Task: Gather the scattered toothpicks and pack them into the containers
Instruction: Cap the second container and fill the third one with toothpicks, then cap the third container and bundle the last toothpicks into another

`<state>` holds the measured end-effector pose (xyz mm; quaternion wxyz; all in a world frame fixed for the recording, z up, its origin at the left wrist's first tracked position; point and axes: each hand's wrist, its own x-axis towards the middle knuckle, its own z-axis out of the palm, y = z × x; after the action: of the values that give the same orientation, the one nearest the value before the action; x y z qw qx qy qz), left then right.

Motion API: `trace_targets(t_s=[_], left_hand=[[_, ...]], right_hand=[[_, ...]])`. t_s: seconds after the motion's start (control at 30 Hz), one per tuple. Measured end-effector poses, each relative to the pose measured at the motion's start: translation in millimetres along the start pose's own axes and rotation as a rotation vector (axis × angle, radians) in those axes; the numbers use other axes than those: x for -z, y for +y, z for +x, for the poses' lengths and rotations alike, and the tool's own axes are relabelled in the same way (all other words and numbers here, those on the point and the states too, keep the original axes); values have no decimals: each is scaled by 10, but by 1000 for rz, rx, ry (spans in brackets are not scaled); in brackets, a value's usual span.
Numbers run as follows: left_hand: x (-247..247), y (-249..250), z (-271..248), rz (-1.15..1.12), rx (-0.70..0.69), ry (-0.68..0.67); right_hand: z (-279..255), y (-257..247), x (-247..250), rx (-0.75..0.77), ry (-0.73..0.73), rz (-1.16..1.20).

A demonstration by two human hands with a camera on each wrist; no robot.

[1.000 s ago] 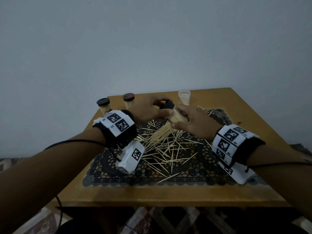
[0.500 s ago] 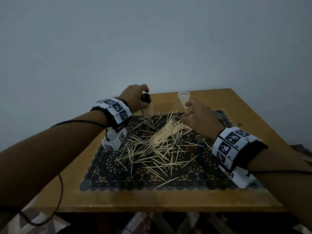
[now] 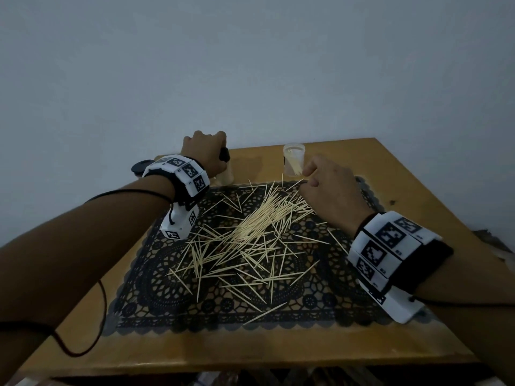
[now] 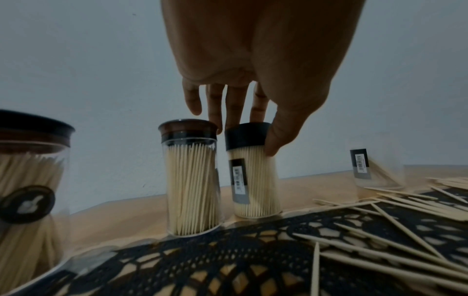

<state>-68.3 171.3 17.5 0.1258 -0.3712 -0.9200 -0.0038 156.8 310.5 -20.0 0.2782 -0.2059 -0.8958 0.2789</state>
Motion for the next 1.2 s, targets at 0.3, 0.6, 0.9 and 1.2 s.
trace_targets(t_s=[0.3,0.6,0.9,1.2], left_hand=[[41,21,-79,-1,-1,-25],[90,67,-178,-26,-61,11],[355,418,-620,-181,-307,14],[571,-68,-1137,-375,-236,59]], right_hand=[[-15,0,32,-52,12,-36],[-15,2,26,-57,-5,-63],[-6,5,35,-27,-11,-121],[246,28,419,-56,-64,-243]])
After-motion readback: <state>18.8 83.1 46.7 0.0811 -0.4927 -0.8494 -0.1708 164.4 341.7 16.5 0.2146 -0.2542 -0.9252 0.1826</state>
